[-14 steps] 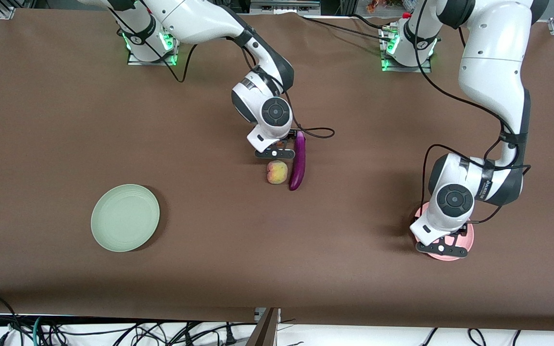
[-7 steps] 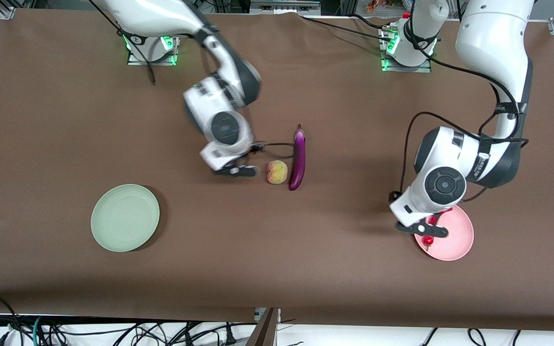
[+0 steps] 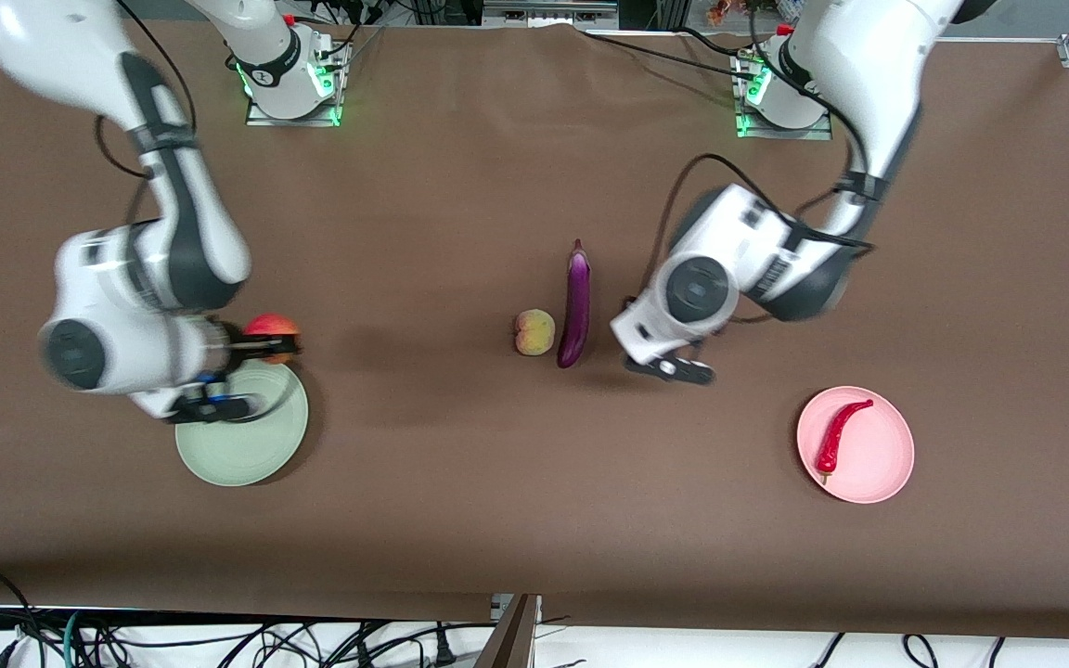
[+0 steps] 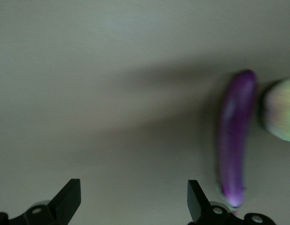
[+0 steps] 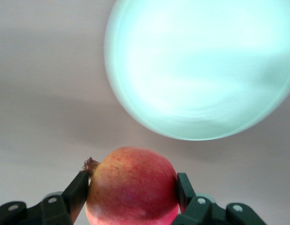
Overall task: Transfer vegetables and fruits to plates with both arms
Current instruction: 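Place the pomegranate on the green plate while the left gripper grasps the eggplant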
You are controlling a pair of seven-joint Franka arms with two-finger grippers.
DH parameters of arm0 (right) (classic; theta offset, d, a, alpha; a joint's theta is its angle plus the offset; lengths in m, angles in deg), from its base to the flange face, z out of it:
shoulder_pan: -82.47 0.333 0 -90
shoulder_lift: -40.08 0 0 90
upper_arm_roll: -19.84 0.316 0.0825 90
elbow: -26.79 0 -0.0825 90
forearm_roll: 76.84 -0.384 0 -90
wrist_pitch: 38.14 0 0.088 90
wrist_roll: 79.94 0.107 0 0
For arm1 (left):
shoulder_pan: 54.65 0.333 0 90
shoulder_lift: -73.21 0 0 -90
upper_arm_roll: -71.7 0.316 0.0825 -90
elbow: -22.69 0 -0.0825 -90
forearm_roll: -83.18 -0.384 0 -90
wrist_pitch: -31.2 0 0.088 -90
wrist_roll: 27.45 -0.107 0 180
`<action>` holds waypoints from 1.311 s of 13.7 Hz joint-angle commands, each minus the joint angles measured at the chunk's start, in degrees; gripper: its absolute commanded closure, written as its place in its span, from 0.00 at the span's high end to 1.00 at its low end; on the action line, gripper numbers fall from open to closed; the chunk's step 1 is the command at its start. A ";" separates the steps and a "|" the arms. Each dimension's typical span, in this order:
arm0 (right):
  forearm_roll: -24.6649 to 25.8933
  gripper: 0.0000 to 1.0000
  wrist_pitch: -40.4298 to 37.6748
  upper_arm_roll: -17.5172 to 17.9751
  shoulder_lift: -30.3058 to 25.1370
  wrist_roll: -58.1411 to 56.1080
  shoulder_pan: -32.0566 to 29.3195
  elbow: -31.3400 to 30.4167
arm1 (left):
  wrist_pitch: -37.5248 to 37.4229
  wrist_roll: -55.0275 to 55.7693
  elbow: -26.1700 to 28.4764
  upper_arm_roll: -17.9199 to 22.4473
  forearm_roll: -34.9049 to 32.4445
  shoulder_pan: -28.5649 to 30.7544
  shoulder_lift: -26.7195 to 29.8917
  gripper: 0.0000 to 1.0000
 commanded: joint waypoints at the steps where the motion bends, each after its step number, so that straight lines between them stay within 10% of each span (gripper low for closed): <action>1: 2.69 0.15 3.30 1.22 1.55 -4.17 -3.51 -0.37 | 5.70 3.66 3.37 0.42 0.15 -3.23 -0.32 1.00; 9: 5.59 0.15 19.74 1.14 7.80 -11.04 -7.39 -0.37 | 26.81 12.90 11.55 1.29 -0.90 -9.13 -5.07 0.95; 11: 5.51 0.16 20.10 1.13 8.41 -11.04 -7.48 -0.37 | 26.47 13.51 11.64 1.21 -4.50 -9.05 -5.07 0.26; 12: 5.51 0.24 20.80 1.13 8.67 -10.96 -7.48 -0.37 | 26.03 14.13 11.64 1.12 -4.51 -8.70 -4.64 0.14; 13: 5.07 0.75 21.68 1.13 9.03 -10.78 -7.57 -0.37 | 25.33 14.39 11.55 1.12 -4.51 -8.52 -4.28 0.09; 14: 4.81 1.00 22.29 1.22 9.29 -10.78 -7.91 0.06 | 23.49 14.31 11.29 1.30 -4.77 -8.43 -3.93 0.07; 18: 3.40 1.00 21.25 3.85 7.80 -10.17 -7.04 5.41 | 13.92 13.17 9.80 1.30 -5.48 -3.96 0.36 0.06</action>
